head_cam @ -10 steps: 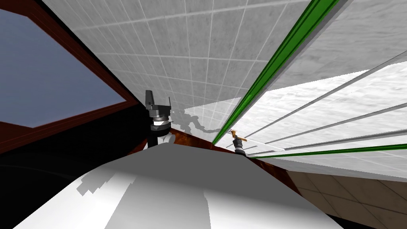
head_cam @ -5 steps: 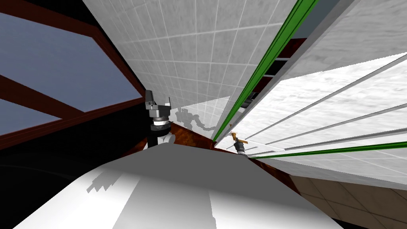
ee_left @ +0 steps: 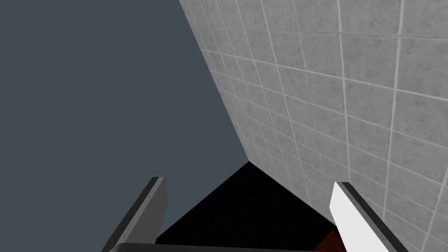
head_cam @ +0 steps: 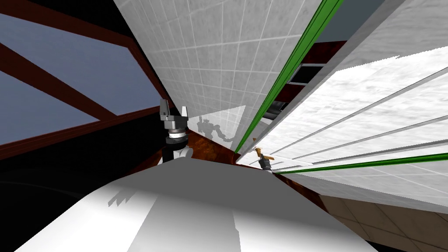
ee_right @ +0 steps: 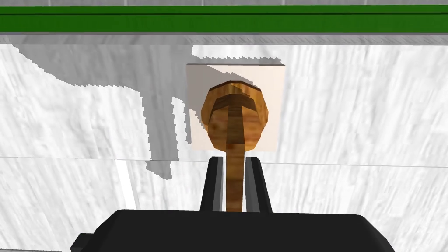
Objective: Pull the door open
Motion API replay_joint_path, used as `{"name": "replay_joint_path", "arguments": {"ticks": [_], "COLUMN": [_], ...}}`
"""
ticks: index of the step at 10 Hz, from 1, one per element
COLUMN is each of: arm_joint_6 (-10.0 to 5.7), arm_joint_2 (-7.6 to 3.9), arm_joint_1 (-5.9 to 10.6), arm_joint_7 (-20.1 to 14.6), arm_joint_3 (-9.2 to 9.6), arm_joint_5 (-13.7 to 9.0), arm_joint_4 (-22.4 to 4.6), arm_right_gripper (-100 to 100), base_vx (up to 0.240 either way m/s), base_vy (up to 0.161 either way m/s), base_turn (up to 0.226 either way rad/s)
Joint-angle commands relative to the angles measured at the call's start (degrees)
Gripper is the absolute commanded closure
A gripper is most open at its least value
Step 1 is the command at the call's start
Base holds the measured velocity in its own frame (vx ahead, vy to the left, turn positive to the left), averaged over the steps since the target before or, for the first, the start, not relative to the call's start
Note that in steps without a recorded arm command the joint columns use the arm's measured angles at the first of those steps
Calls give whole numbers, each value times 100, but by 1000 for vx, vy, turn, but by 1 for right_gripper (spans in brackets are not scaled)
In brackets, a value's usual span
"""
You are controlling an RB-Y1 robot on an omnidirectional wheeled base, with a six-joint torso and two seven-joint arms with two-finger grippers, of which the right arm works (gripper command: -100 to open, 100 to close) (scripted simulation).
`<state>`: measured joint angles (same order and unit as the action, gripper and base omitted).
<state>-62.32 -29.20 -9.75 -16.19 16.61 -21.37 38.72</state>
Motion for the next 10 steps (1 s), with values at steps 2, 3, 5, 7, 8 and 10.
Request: {"name": "replay_joint_path", "arguments": {"ticks": [2, 3, 5, 7, 8, 10], "arm_joint_6": [-303, -303, -423, -641, -725, -735], "arm_joint_2": [-102, -102, -146, -225, -255, -247], "arm_joint_1": [-149, -149, -210, -321, -364, -367], "arm_joint_7": [-91, -91, -126, -188, -212, -209], "arm_joint_3": [126, 126, 177, 268, 303, 322], "arm_joint_5": [-37, -37, -54, -86, -98, -90], "arm_joint_4": [-98, -98, -133, -195, -218, -176], "arm_right_gripper": [100, 100, 100, 100, 100, 100], "base_vx": [-192, -143, -73, -138, -181, -135], "base_vy": [-80, -31, -13, -77, -53, -7], "base_turn": [177, 73, 38, 196, 187, 50]}}
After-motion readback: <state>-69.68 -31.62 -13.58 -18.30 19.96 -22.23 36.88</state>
